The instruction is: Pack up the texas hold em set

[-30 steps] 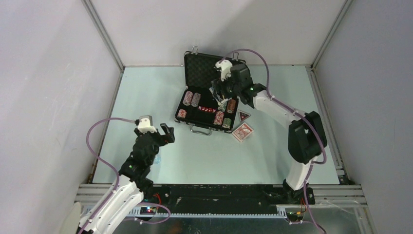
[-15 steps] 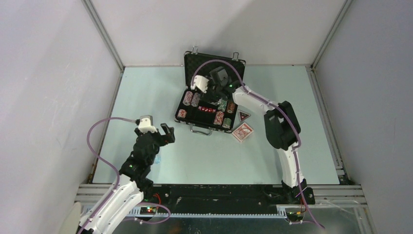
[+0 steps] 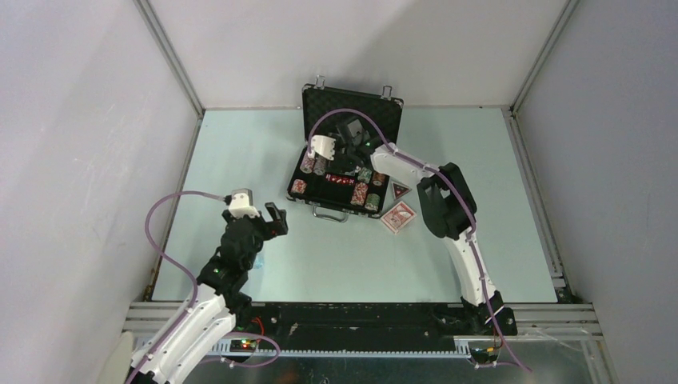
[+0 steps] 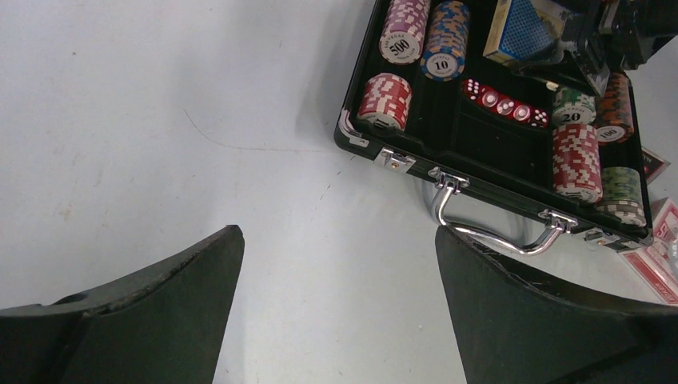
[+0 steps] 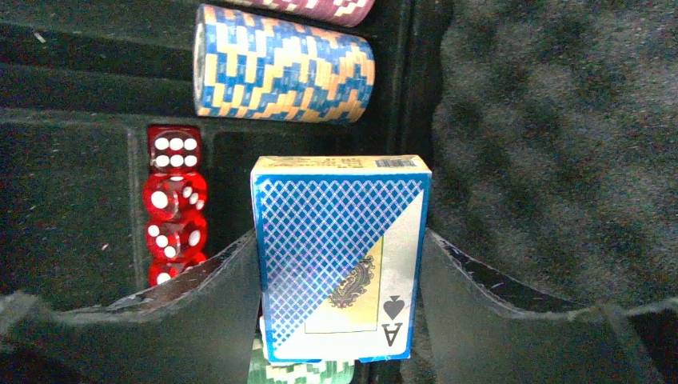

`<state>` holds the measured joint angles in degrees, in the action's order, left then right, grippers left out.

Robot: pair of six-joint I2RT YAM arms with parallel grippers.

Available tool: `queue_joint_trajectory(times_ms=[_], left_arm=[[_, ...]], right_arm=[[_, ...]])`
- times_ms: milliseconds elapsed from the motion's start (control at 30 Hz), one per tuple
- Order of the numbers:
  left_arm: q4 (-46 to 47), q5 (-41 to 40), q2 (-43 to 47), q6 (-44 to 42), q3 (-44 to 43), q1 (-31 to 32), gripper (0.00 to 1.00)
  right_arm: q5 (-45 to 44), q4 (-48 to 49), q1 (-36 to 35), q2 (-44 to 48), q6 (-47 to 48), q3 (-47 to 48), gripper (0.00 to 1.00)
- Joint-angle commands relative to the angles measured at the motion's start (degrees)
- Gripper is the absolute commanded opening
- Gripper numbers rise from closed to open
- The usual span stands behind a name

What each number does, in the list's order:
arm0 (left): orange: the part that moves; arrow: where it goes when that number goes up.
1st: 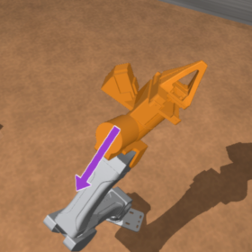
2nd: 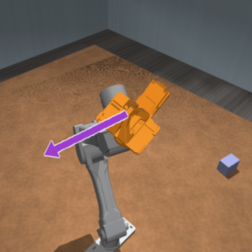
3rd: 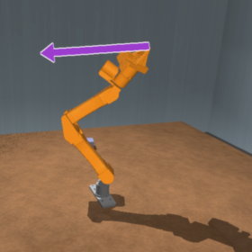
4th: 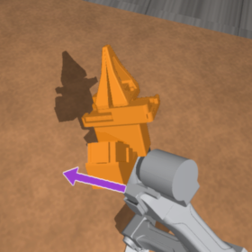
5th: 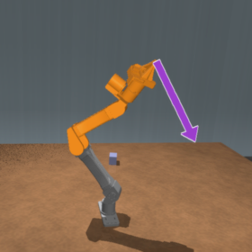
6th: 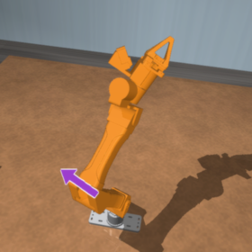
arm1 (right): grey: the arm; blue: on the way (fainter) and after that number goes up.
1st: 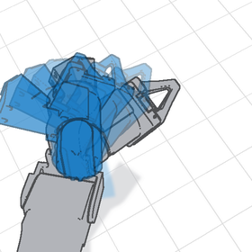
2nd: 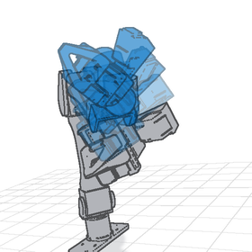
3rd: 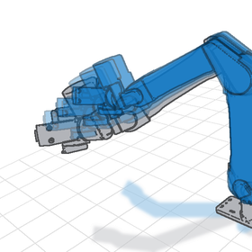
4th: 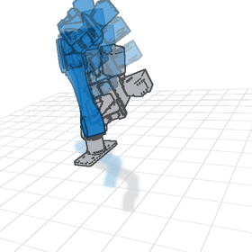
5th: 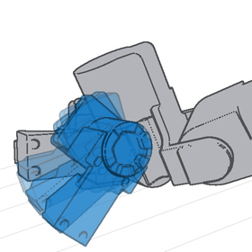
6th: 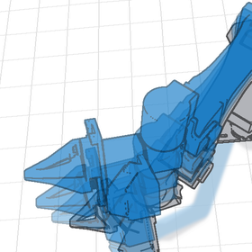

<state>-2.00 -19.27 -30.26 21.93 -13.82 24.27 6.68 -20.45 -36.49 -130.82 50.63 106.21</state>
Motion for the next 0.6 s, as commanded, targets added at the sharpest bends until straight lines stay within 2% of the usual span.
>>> queue_joint_trajectory(times_ms=[0,133,200,267,333,367,433,567], left_arm=[[1.7,-0.03,-0.48,-1.28,-0.67,0.17,0.97],[1.67,-0.24,-0.27,-1.29,-0.62,0.17,0.97],[1.67,-0.24,-0.12,-1.21,-0.57,0.16,0.97],[1.66,-0.31,-0.06,-1.22,-0.53,0.16,0.97],[1.65,-0.41,-0.1,-1.24,-0.49,0.16,0.97],[1.69,-0.33,-0.17,-1.14,-0.46,0.16,0.97],[1.68,-0.31,-0.35,-1.11,-0.56,0.12,0.97],[1.67,-0.26,-0.59,-1.1,-0.65,0.16,0.97]], right_arm=[[0.43,3.61,0.35,-0.57,0.84,4.96,0.05],[0.51,4.02,0.28,-1.06,0.89,5.08,0.07],[0.26,3.3,0.28,-1.47,0.83,5.63,0.12],[0.58,2.45,0.14,-1.56,0.68,5.97,0.25],[1.51,1.61,0.12,-1.24,0.62,5.91,0.42],[1.83,1.45,0.09,-1.03,0.44,5.88,0.64],[1.81,1.0,-0.02,-0.82,0.13,6.16,0.94],[2.02,1.0,0.03,-0.02,-1.71,6.49,0.97]])
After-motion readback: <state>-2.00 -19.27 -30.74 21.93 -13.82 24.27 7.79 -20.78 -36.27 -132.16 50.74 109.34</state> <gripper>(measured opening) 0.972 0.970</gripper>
